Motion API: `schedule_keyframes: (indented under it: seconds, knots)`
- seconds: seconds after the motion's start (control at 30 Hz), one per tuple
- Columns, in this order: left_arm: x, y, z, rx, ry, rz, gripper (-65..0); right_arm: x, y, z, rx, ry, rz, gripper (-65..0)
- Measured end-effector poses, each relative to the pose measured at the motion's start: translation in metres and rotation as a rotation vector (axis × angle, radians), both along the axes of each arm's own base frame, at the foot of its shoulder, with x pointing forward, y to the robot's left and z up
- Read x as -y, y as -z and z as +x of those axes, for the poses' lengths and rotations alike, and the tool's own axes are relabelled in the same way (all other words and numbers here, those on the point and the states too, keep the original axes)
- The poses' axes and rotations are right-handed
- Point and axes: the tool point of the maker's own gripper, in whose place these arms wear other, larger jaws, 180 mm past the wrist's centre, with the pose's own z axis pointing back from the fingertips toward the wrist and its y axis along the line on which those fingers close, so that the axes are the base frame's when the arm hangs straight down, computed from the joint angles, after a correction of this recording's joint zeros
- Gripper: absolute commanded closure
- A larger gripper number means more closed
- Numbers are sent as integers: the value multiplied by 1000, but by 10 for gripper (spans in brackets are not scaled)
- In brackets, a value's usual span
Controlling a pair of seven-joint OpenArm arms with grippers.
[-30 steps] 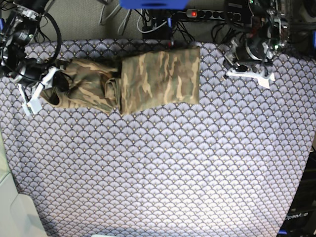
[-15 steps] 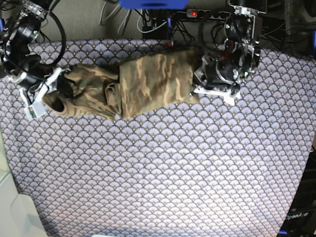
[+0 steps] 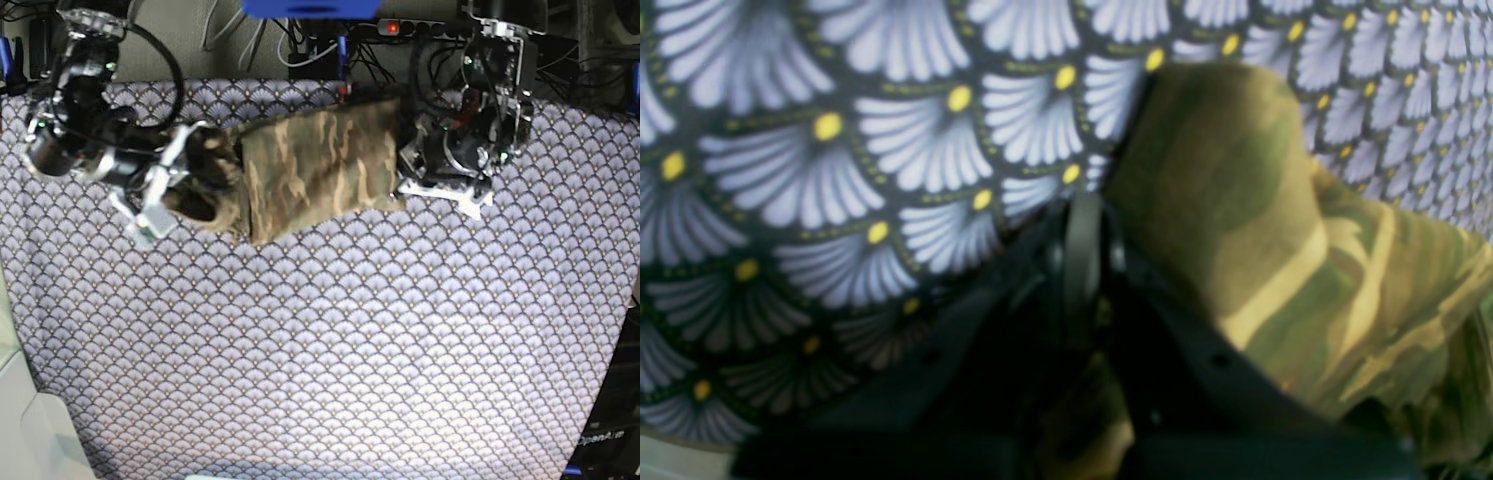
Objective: Fold the T-shirt properly
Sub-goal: 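Fold the sleeve end with the right gripper over onto the folded bundle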
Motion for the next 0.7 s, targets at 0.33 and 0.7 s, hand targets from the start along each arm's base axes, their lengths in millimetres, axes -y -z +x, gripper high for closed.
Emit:
schedule_keyframes:
  seconds: [0.33, 0.7]
  knots:
    - [-5, -1, 6, 18, 6, 55, 0, -34, -25, 24, 95, -102, 28, -95]
    - [12, -4, 21, 36, -13, 27, 0, -63, -32, 21, 114, -191, 56, -94]
